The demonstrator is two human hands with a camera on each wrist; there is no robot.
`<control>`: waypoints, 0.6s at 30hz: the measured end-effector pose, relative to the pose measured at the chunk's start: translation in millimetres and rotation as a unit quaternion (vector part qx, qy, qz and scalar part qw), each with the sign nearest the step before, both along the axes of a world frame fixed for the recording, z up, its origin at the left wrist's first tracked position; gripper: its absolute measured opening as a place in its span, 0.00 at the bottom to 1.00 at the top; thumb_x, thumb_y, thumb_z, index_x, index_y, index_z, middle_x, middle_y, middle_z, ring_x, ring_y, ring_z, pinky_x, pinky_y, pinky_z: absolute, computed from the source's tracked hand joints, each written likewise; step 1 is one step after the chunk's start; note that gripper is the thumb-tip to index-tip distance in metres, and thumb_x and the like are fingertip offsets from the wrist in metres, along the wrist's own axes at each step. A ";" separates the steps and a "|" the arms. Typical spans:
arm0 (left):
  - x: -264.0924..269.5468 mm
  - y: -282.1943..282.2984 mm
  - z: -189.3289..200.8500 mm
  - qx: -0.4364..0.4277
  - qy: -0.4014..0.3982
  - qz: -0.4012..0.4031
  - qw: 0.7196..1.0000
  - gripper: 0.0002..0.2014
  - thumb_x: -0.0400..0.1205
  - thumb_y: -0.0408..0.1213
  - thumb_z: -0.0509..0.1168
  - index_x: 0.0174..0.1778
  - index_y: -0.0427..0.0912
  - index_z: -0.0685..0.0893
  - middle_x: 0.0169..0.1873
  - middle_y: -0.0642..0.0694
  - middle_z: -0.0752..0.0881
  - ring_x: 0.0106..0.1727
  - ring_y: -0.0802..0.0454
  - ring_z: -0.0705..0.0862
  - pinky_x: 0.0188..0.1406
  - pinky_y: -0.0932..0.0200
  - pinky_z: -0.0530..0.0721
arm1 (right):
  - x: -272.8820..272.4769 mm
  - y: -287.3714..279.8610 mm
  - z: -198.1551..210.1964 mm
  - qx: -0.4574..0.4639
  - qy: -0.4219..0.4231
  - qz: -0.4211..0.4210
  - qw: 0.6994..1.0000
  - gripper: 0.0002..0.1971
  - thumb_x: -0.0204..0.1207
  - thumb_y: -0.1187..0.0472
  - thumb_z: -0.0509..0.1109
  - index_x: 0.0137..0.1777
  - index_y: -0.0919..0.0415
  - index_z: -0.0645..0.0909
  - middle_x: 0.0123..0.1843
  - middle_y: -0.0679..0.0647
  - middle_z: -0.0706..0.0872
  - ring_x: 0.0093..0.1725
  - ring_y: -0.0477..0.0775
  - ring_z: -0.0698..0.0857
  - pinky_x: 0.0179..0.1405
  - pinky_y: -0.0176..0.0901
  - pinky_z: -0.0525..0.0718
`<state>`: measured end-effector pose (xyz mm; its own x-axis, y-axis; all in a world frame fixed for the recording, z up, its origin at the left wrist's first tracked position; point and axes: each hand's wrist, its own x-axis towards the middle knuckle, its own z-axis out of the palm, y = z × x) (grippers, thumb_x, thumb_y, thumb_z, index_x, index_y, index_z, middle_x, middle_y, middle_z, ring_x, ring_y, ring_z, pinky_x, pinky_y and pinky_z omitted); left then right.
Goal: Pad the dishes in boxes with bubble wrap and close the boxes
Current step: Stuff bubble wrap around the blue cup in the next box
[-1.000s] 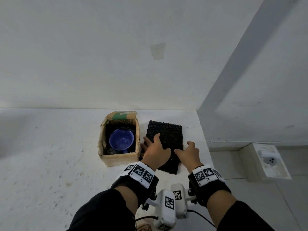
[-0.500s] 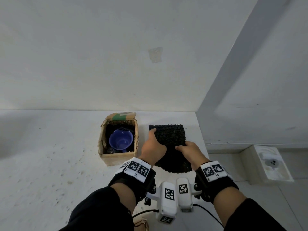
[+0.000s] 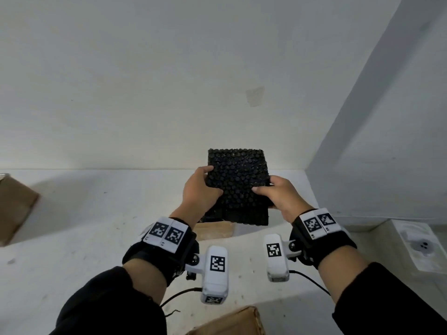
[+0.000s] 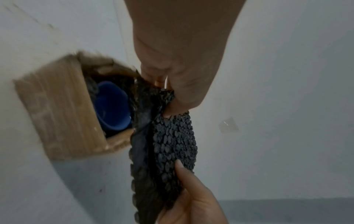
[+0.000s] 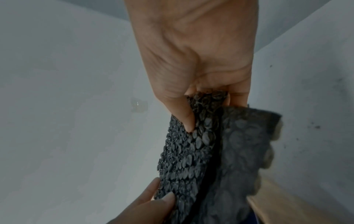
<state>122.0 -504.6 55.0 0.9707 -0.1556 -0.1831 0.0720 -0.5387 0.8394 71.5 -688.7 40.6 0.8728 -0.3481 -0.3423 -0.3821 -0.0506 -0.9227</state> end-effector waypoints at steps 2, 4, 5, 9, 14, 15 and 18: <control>4.4 18.5 -5.6 0.005 0.008 0.013 1.000 0.32 0.73 0.29 0.74 0.73 0.46 0.73 0.61 0.47 0.81 0.61 0.48 0.81 0.57 0.59 0.79 | 8.7 16.8 -3.9 -0.035 -0.001 0.015 0.999 0.11 0.72 0.67 0.75 0.53 0.61 0.81 0.50 0.58 0.87 0.49 0.57 0.86 0.45 0.45 0.85; 8.0 33.4 -14.4 0.006 0.014 0.024 1.000 0.30 0.73 0.31 0.75 0.72 0.46 0.76 0.61 0.48 0.82 0.61 0.47 0.82 0.63 0.53 0.80 | 15.7 29.7 -11.0 -0.072 0.002 0.023 0.997 0.12 0.71 0.67 0.75 0.53 0.62 0.81 0.51 0.58 0.87 0.51 0.57 0.86 0.49 0.47 0.85; 9.8 39.8 -19.9 0.005 0.016 0.029 0.999 0.28 0.73 0.33 0.75 0.70 0.47 0.77 0.61 0.48 0.83 0.60 0.47 0.83 0.63 0.50 0.81 | 18.6 34.6 -15.1 -0.091 0.006 0.024 0.996 0.13 0.70 0.67 0.75 0.54 0.62 0.81 0.51 0.58 0.86 0.51 0.57 0.86 0.51 0.48 0.85; 12.6 56.6 -35.4 -0.019 0.031 0.043 0.998 0.18 0.78 0.37 0.69 0.65 0.45 0.83 0.51 0.50 0.85 0.55 0.50 0.84 0.62 0.47 0.82 | 24.3 44.5 -30.0 -0.160 0.024 0.033 0.986 0.14 0.70 0.65 0.76 0.54 0.62 0.80 0.50 0.56 0.86 0.52 0.57 0.85 0.54 0.47 0.83; 14.7 63.5 -44.7 -0.073 0.022 0.046 0.996 0.11 0.82 0.41 0.64 0.58 0.48 0.87 0.53 0.54 0.87 0.57 0.53 0.83 0.62 0.54 0.81 | 22.6 48.0 -39.1 -0.225 0.040 0.055 0.972 0.20 0.69 0.62 0.77 0.59 0.61 0.76 0.52 0.54 0.82 0.53 0.56 0.82 0.50 0.43 0.79; 14.7 64.0 -45.8 -0.085 0.022 0.047 0.995 0.11 0.83 0.43 0.62 0.56 0.49 0.87 0.53 0.55 0.86 0.57 0.53 0.82 0.62 0.52 0.81 | 22.8 48.6 -39.0 -0.262 0.042 0.058 0.962 0.24 0.68 0.60 0.77 0.63 0.60 0.73 0.56 0.55 0.80 0.54 0.56 0.81 0.50 0.43 0.79; 15.3 65.9 -47.2 -0.130 0.034 0.061 0.989 0.13 0.86 0.48 0.55 0.49 0.55 0.86 0.56 0.54 0.83 0.60 0.50 0.80 0.65 0.46 0.78 | 23.8 52.1 -31.5 -0.435 -0.053 0.066 0.896 0.34 0.67 0.58 0.75 0.72 0.58 0.66 0.65 0.58 0.73 0.65 0.58 0.73 0.60 0.50 0.77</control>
